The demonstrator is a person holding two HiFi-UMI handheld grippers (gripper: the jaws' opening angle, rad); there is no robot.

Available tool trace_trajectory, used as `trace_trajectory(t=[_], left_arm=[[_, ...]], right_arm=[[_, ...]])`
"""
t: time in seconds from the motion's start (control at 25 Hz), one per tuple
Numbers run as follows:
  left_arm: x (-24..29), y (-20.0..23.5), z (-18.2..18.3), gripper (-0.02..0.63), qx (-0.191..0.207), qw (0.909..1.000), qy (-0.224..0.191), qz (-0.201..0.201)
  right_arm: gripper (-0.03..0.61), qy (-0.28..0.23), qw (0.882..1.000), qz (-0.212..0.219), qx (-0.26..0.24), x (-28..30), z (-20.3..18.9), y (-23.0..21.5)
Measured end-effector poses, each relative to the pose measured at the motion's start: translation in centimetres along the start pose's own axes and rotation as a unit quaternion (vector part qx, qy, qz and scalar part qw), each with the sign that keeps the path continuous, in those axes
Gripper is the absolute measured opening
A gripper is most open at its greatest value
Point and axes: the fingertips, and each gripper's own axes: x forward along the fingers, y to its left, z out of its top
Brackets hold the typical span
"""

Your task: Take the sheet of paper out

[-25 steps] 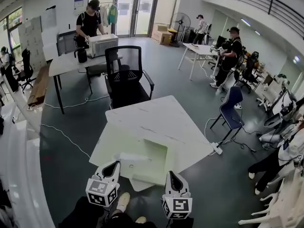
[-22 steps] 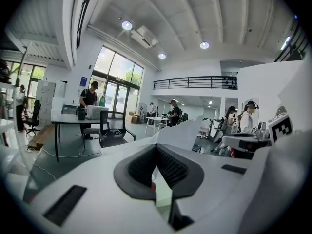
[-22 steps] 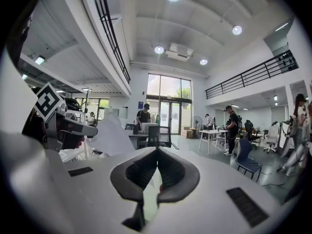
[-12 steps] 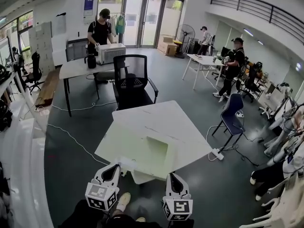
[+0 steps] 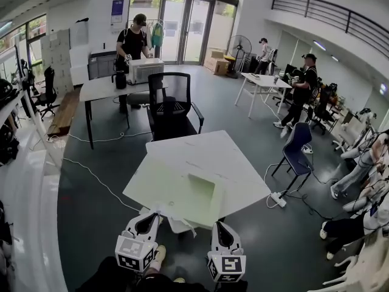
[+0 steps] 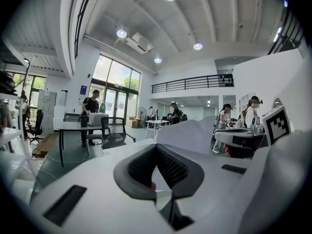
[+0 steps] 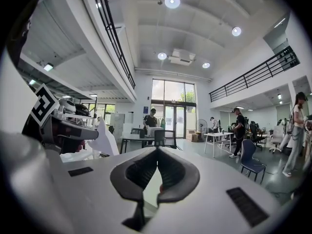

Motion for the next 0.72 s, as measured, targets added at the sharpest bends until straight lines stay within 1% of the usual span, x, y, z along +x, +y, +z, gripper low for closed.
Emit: trace_trajectory(t=[0.16, 0.72], left_arm=[[0.3, 0.0, -0.1, 0.023, -0.001, 1.0, -0.001, 0.001], [1.4, 2.0, -0.4, 0.023, -0.003, 1.0, 0.007, -0.005]], right_arm=[[0.017, 0.002, 1.0, -0.003, 0.001, 0.0, -0.4, -0.5], [0.015, 0.005, 1.0, -0.006, -0.007, 1.7, -0.6, 0.5]])
